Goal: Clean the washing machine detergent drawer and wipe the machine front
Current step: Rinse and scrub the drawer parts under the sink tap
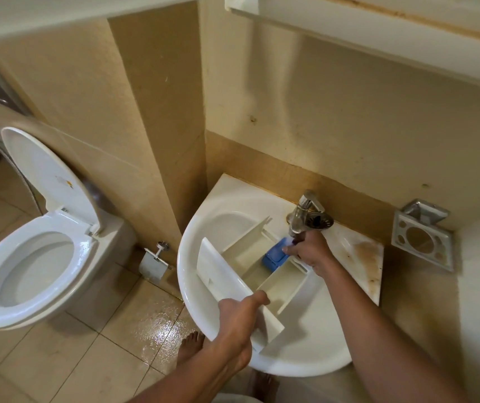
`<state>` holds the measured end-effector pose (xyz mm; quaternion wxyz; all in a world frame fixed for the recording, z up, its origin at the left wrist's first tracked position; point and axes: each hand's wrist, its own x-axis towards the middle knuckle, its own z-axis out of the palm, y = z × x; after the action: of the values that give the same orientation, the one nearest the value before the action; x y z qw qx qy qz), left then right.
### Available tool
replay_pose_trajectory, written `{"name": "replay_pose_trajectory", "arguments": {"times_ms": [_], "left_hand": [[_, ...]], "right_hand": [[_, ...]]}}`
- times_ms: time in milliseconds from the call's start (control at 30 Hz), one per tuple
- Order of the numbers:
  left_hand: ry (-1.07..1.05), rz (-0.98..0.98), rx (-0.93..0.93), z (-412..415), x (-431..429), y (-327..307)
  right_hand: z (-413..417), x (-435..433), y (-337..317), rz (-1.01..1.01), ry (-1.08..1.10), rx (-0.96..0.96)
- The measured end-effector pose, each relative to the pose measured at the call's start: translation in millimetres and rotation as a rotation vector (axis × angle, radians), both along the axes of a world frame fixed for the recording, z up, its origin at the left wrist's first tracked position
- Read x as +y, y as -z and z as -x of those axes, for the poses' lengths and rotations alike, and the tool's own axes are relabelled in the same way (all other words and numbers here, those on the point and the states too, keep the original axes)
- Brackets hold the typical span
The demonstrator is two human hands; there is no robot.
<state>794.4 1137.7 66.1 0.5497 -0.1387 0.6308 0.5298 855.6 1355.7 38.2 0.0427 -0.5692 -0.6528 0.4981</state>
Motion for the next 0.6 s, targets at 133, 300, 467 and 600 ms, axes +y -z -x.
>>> {"name": "replay_pose_trajectory", "arguments": {"times_ms": [133,300,467,600], "left_hand": [[0.032,0.034,0.016,-1,1,6],[0.089,0.040,0.019,-1,1,7],[0.094,0.041,0.016,-3,2,10],[0.078,0.047,0.017,-3,2,15]], "right_hand": [[2,4,2,-0.019,-0.053,-0.024],[0,7,5,0.000,-0.057,0.000],[-1,5,4,-0.021,-0.006,0.021],[3,3,1,0.085,-0.022,0.045]]}}
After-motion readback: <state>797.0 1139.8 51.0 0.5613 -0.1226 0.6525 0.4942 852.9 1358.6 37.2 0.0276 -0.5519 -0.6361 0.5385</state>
